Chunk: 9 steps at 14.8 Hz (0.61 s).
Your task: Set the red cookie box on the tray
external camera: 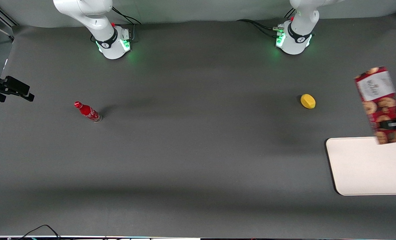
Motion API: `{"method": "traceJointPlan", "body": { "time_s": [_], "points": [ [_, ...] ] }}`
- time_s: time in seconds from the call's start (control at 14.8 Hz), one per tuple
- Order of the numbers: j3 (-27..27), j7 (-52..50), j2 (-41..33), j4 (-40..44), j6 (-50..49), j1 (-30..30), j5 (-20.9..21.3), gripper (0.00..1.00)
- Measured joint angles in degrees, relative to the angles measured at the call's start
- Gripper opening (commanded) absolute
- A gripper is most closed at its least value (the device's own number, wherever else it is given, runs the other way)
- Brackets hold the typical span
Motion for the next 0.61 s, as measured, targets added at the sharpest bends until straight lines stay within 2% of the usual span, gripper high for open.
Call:
{"method": "traceJointPlan", "body": {
  "time_s": [0.2, 0.4, 0.61],
  "points": [
    [9.8, 11.1, 0.7, 1.2, 1.9, 0.3, 0.0, 0.00],
    [19.0, 25.0, 3.7, 1.3, 9.6, 0.8, 0.1, 0.00],
    [22.0, 33.9, 10.8, 0.9, 21.1, 3.1, 0.0, 0.00]
  ]
}}
